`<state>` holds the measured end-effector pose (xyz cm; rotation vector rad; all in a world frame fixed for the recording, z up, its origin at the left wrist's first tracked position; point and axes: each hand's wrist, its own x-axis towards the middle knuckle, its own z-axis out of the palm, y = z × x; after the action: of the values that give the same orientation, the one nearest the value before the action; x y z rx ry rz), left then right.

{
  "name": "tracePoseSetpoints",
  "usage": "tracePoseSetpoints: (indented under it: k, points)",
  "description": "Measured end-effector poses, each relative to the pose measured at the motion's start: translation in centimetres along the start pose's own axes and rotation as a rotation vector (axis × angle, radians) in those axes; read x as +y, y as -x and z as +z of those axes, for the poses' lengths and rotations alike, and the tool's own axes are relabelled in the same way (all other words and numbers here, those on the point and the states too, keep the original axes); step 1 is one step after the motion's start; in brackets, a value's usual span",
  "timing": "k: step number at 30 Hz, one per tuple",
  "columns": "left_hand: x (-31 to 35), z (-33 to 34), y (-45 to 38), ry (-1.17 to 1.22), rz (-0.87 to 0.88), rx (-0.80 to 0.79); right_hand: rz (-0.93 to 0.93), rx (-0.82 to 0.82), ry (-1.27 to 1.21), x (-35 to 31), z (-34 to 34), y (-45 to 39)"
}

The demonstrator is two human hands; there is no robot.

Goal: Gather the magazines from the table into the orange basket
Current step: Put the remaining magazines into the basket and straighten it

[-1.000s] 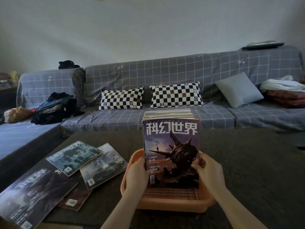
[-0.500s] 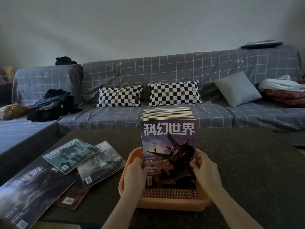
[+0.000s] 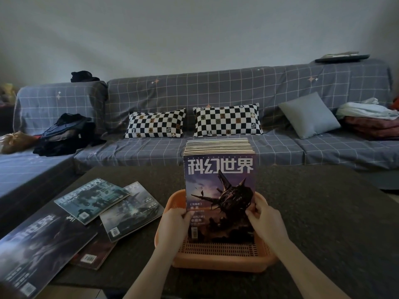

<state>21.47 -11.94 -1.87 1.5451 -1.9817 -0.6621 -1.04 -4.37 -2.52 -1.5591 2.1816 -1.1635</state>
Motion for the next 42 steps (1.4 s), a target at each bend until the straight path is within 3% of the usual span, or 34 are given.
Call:
tracePoseSetpoints:
  k: [10,16,23,32,42]
  points:
    - [-0.3,-0.6,1.4,-0.106,0.025,0.094,0.036,0.227,-0.174,-0.8,0.0,2.3]
    - [-0.3,-1.2,2.5,-0.116,0.082,0.102,-0.069,0.185,-0.113,-2.5,0.7,3.9]
    - [-0.5,-2.5,3.0,-0.036,0.064,0.103,-0.171,-0.002,-0.144,-5.6,2.2,4.5]
    - [-3.5,-5.6,2.7,0.054,-0.014,0.257,-0.237,-0.219,-0.259,-10.8,7.0,2.1]
    - [-9.9,-7.1,-0.2,0.154,-0.175,0.380,-0.244,-0.382,-0.182,-15.1,13.6,-2.1]
